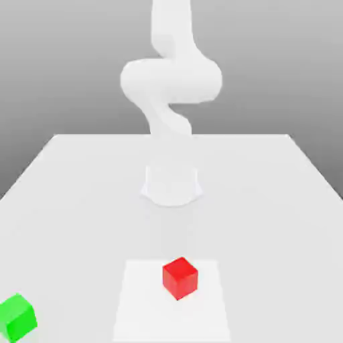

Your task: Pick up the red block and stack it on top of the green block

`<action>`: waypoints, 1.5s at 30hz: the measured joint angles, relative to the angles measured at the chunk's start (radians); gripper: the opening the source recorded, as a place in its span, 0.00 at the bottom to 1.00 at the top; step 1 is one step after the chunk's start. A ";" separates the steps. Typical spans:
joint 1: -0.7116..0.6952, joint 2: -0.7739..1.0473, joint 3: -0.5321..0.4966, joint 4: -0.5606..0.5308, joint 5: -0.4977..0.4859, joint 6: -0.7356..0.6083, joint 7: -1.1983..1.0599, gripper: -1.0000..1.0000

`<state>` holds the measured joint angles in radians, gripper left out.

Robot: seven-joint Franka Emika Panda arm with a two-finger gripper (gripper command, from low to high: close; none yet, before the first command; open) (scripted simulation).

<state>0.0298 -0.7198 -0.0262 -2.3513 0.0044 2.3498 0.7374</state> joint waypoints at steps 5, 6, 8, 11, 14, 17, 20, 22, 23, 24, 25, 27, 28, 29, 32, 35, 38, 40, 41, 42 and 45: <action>0.061 0.191 -0.052 -0.116 0.016 0.116 -0.150 0.50; 0.072 0.229 -0.061 -0.138 0.018 0.139 -0.179 0.50; 0.095 0.303 -0.078 -0.183 0.022 0.184 -0.236 0.50; 0.121 0.417 -0.096 -0.252 0.030 0.253 -0.325 0.50; 0.139 0.528 -0.105 -0.319 0.033 0.320 -0.407 0.50; 0.148 0.636 -0.108 -0.386 0.021 0.387 -0.478 0.50; 0.149 0.742 -0.106 -0.426 0.011 0.462 -0.526 0.50; 0.144 0.813 -0.094 -0.422 0.033 0.520 -0.548 0.50; 0.141 0.849 -0.087 -0.418 0.049 0.551 -0.561 0.50; 0.127 0.885 -0.070 -0.413 0.062 0.581 -0.571 0.50; 0.114 0.921 -0.054 -0.408 0.077 0.611 -0.583 0.50; 0.103 0.951 -0.040 -0.404 0.088 0.636 -0.590 0.00; 0.103 0.951 -0.040 -0.404 0.088 0.636 -0.590 0.00; 0.102 0.951 -0.040 -0.404 0.087 0.636 -0.590 0.00; 0.096 0.966 -0.032 -0.402 0.091 0.647 -0.592 0.00; 0.109 0.901 -0.053 -0.411 0.061 0.594 -0.571 0.00; 0.112 0.799 -0.066 -0.426 0.018 0.507 -0.539 0.00; 0.094 0.749 -0.073 -0.422 0.004 0.451 -0.519 0.00; 0.071 0.751 -0.086 -0.399 0.004 0.428 -0.502 0.00; 0.041 0.761 -0.100 -0.369 0.008 0.407 -0.483 0.00; -0.030 0.809 -0.142 -0.267 0.029 0.348 -0.423 0.00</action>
<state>-0.0003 0.0894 -0.1687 -2.6182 0.0331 2.6979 0.3140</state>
